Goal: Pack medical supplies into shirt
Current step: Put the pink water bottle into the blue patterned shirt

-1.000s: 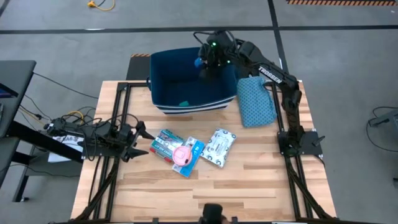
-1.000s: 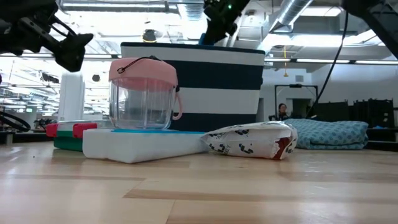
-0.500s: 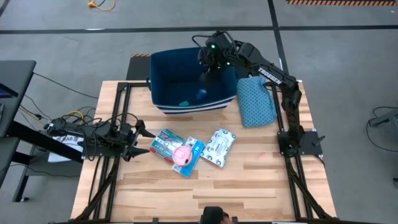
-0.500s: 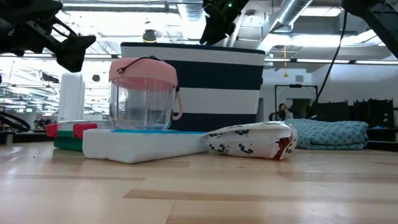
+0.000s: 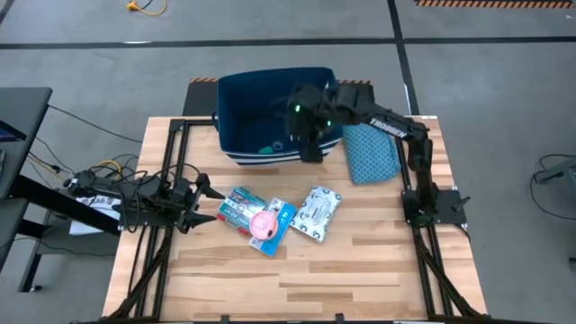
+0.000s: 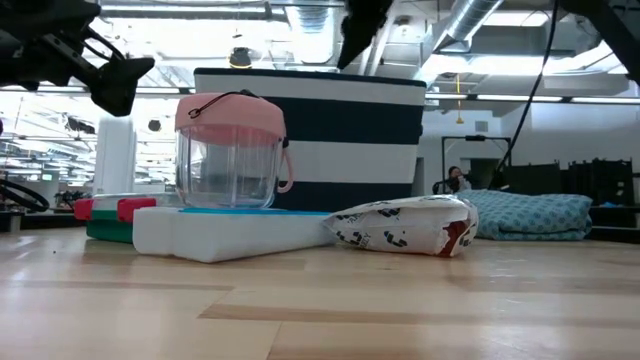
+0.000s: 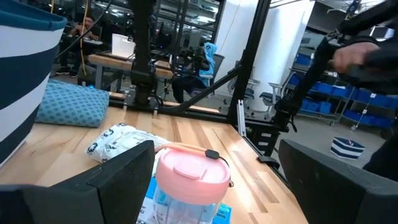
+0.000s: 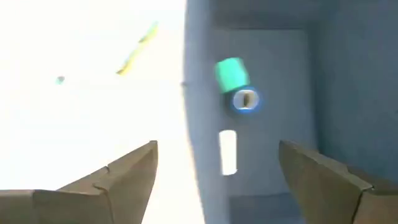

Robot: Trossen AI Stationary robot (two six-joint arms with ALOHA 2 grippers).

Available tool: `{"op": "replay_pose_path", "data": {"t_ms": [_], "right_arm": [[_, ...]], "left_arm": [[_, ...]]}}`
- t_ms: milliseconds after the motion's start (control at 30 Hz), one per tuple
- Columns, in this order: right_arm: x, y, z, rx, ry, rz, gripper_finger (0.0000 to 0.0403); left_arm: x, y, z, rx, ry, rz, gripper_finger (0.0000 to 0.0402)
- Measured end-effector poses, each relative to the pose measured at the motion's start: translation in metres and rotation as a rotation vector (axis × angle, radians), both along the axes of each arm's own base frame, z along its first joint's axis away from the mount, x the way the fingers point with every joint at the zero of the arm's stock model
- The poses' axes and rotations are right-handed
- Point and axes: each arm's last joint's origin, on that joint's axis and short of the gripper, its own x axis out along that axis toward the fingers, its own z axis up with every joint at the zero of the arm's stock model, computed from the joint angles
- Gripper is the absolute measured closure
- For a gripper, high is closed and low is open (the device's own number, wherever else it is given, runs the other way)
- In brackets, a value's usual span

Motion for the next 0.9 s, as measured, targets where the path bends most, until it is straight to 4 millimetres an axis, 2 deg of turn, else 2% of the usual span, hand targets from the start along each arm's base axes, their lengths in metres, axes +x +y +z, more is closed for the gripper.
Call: {"op": "replay_pose_path", "data": {"t_ms": [300,433,567,767,900], "right_arm": [[0.016,0.073,0.001,-0.042,-0.042,0.254,0.0100],[0.020,0.094,0.003,-0.065,-0.085,0.334,0.0100],[0.024,0.105,0.002,-0.072,-0.111,0.366,0.0100],[0.033,0.115,-0.037,-0.067,-0.008,0.393,0.0100],[0.037,0.121,-0.062,-0.128,0.055,0.392,0.0102]], "left_arm": [[0.000,0.000,-0.001,0.000,0.006,0.007,0.0068],[0.000,0.000,-0.001,-0.001,0.006,0.009,0.0068],[0.000,0.000,0.000,-0.004,0.006,0.009,0.0068],[0.000,0.000,0.000,0.055,-0.007,0.010,0.0068],[0.000,0.000,0.000,0.060,-0.009,-0.004,0.0068]]}}
